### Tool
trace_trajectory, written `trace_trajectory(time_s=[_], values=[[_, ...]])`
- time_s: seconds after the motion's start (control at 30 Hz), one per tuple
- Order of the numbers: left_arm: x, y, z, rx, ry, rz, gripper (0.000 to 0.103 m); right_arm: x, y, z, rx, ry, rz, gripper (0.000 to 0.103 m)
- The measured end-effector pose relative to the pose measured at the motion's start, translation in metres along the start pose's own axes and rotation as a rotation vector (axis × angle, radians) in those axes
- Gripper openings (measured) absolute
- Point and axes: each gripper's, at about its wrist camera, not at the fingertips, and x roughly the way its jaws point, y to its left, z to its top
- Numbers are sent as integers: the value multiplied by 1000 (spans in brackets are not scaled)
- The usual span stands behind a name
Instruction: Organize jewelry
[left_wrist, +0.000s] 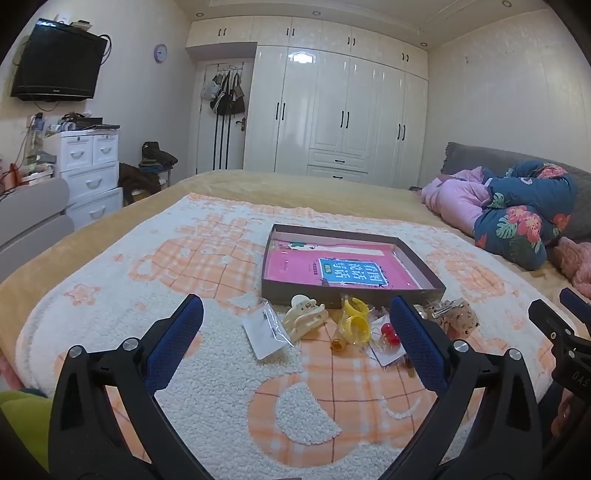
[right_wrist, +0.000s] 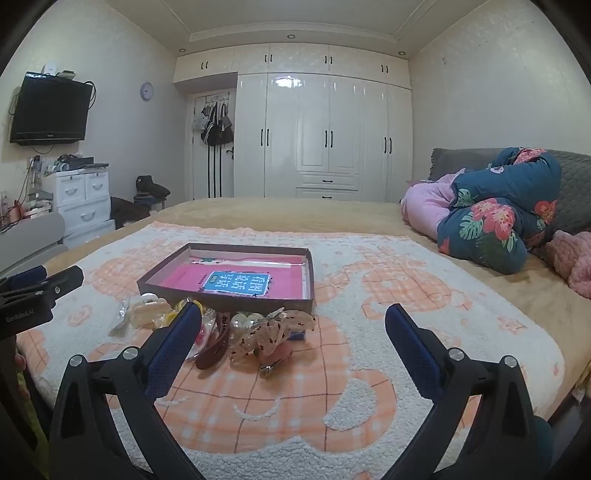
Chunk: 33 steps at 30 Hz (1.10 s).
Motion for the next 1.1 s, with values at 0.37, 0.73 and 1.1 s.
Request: trace_trajectory(time_s=[0.37, 0.73, 1.1], values=[[-1, 2, -1, 0, 1, -4, 92, -5, -3, 4, 9, -8, -7, 97], [-2, 1, -1, 5, -2, -2, 92, -7, -4, 6, 10, -14, -5, 97], [-3, 1, -1, 4, -2, -4, 92, -8, -4, 7, 13, -16, -2, 97]])
